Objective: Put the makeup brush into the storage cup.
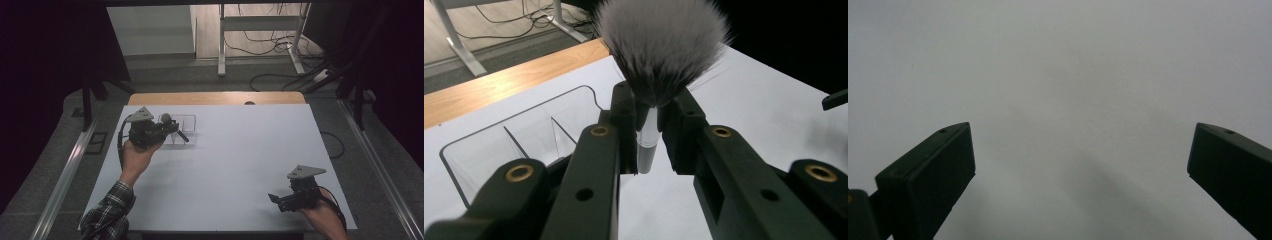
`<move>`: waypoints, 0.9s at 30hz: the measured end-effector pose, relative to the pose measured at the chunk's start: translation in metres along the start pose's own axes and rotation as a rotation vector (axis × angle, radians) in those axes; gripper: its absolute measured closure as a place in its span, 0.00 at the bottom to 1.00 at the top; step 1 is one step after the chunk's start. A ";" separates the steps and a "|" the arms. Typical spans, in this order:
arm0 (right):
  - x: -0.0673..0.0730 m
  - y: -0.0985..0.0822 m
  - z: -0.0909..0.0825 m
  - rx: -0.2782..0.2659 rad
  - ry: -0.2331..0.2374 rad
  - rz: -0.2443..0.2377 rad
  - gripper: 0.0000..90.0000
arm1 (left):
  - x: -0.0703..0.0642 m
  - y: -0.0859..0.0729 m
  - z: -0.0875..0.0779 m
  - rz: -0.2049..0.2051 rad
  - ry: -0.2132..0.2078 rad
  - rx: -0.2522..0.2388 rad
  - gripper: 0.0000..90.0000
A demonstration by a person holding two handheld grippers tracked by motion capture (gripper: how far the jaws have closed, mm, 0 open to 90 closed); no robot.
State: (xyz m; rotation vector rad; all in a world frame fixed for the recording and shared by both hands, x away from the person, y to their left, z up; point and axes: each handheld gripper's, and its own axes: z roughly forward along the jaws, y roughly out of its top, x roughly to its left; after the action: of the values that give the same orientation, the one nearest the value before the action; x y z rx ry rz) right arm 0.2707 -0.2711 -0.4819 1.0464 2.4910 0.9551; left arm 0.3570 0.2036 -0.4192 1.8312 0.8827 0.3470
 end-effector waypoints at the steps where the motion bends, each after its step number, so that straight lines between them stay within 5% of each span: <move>1: 0.000 0.000 0.000 0.000 0.000 0.000 0.00 | 0.000 0.000 0.000 0.000 0.000 0.000 0.85; 27: -0.004 -0.012 -0.014 -0.018 -0.001 0.041 0.00 | 0.015 0.022 0.015 0.010 0.063 0.008 0.85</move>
State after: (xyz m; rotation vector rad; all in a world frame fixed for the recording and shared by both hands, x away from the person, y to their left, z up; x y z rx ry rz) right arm 0.2607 -0.2864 -0.4798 1.0966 2.4646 0.9868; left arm 0.3854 0.1991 -0.4086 1.8406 0.9194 0.4094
